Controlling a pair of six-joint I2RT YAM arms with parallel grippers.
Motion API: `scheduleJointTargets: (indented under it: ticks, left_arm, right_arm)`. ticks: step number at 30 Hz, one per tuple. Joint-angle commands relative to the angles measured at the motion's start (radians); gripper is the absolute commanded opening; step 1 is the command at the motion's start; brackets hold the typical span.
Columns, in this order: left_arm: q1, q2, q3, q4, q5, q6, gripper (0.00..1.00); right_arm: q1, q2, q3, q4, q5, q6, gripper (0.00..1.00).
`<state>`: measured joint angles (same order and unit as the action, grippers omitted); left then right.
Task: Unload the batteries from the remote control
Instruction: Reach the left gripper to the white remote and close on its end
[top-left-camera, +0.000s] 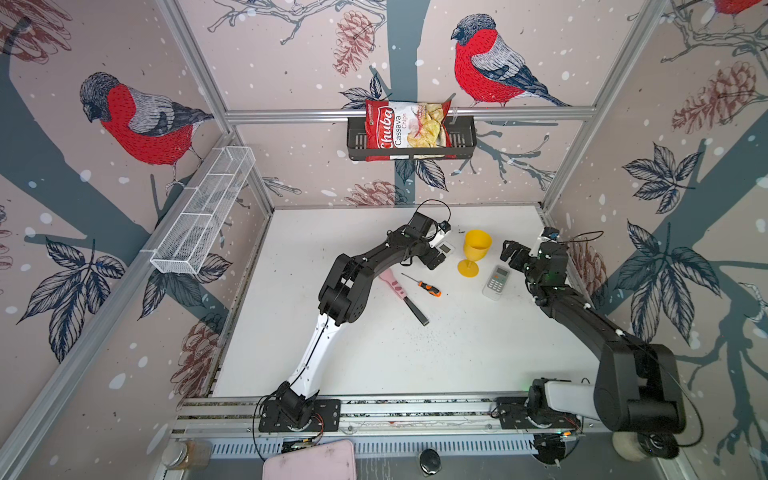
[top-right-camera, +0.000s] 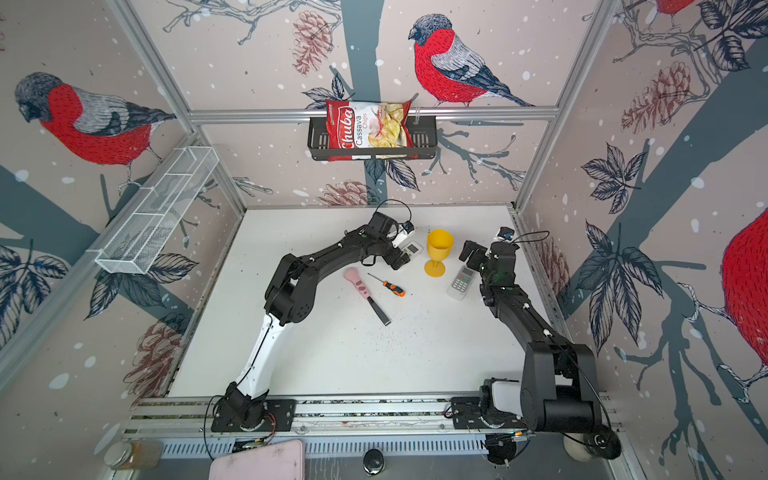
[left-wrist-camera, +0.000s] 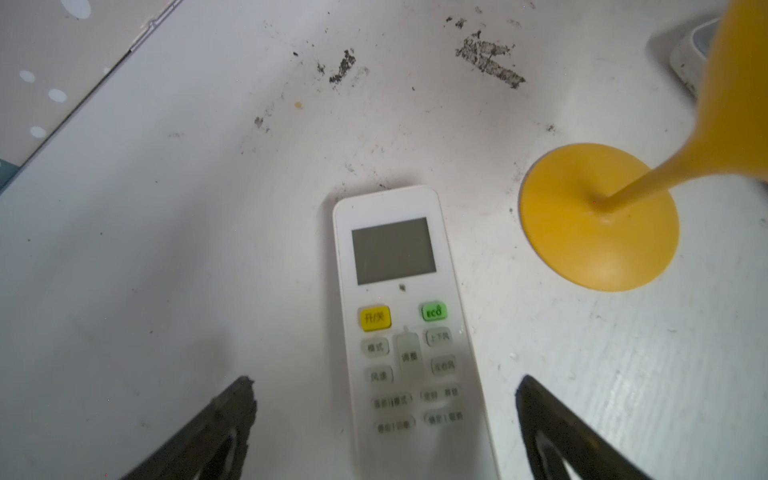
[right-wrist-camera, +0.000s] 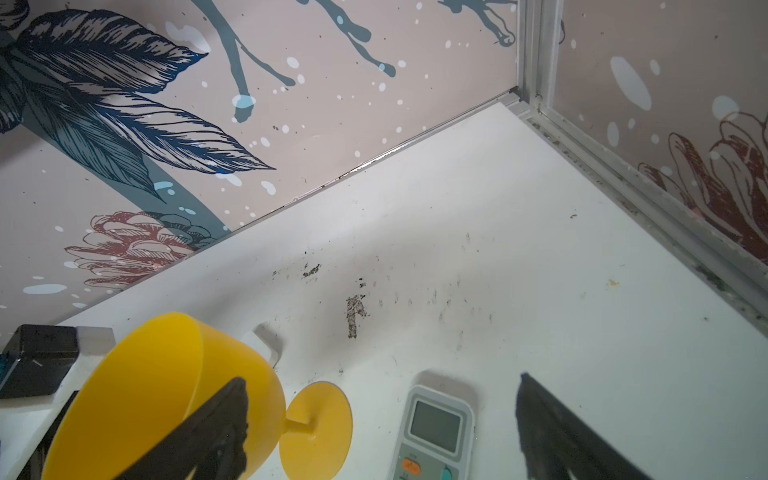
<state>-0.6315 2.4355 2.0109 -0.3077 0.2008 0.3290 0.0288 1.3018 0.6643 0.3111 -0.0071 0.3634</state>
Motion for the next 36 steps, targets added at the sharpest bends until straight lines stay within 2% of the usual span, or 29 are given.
scheduleJointTargets:
  ticks: [1,11,27,36]
  left_arm:
    - [-0.004,0.036,0.056,0.021,-0.01,-0.012,0.97]
    - [-0.015,0.16,0.215,-0.016,-0.086,-0.074,0.97]
    - [-0.028,0.21,0.259,0.023,-0.129,-0.123,0.96]
    - [-0.028,0.23,0.283,0.038,-0.149,-0.162,0.85]
  right_arm:
    - [0.009,0.005,0.0,0.042,0.02,-0.022,1.0]
    - [0.034,0.004,0.002,0.046,0.041,-0.027,0.99]
    - [0.04,0.018,0.001,0.06,0.052,-0.023,0.99]
    - [0.046,0.017,0.001,0.057,0.056,-0.026,1.0]
